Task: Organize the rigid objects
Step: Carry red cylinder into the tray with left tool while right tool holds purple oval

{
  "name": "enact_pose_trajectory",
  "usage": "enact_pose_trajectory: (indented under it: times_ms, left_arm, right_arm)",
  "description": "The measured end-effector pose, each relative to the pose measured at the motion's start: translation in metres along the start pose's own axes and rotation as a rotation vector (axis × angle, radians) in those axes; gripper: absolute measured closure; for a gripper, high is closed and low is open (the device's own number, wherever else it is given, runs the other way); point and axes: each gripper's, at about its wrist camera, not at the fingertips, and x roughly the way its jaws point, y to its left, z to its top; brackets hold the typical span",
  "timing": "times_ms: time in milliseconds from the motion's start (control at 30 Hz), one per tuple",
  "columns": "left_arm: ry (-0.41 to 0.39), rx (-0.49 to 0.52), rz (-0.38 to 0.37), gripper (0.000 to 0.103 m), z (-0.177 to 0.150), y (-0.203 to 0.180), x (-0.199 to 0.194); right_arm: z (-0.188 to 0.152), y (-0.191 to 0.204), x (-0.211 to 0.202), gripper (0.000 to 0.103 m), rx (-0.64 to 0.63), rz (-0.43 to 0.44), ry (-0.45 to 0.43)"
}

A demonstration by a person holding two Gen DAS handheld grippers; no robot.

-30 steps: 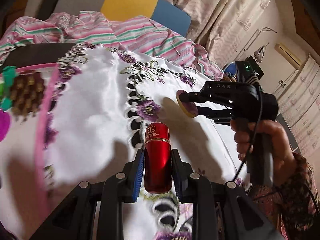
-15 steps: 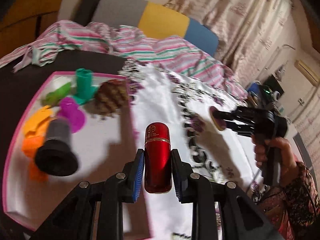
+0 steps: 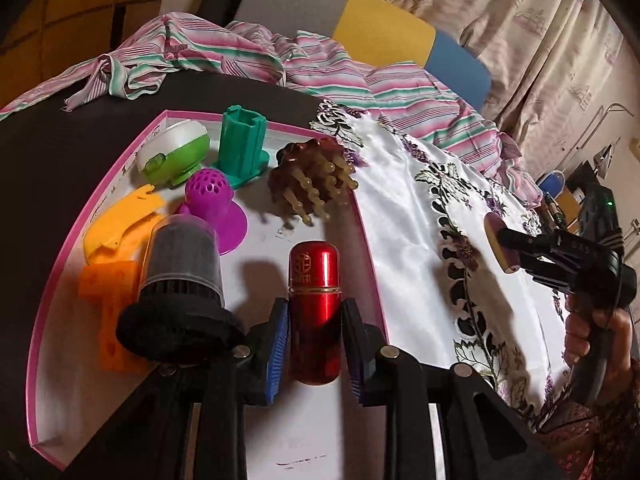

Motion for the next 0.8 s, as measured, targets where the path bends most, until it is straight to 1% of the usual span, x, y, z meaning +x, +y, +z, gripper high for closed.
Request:
enact_pose_trajectory:
  times_ms: [133,233,333,433,567,800]
  left_arm:
    - [-0.009,-0.018,-0.014,0.067,0.002,0.001,-0.005]
    - [-0.039,-0.006,-0.013,0.065,0.001,-0.003,-0.015]
    - [-0.066,0.026,0.000,0.061,-0.001,-0.008,-0.026]
    - [-0.069,0.046,0.004,0.061,-0.005,-0.011,-0.033]
    - [-0.068,0.059,-0.004,0.060,-0.011,-0.009,-0.042]
    - [-0.083,0.033,-0.026,0.060,-0.019,0.003,-0.058]
  right_arm:
    - [-0.001,0.009,0.001,0.060,-0.044,-0.014,0.000]
    - [-0.003,0.015,-0.001,0.060,-0.085,-0.039,-0.014]
    - [-0.005,0.020,-0.003,0.060,-0.101,-0.038,-0.022]
    - [-0.010,0.028,-0.002,0.060,-0.116,-0.018,-0.022]
    - [-0.019,0.047,-0.003,0.060,-0.175,-0.008,-0.025]
    - [-0.037,0.075,-0.001,0.060,-0.239,0.016,-0.016]
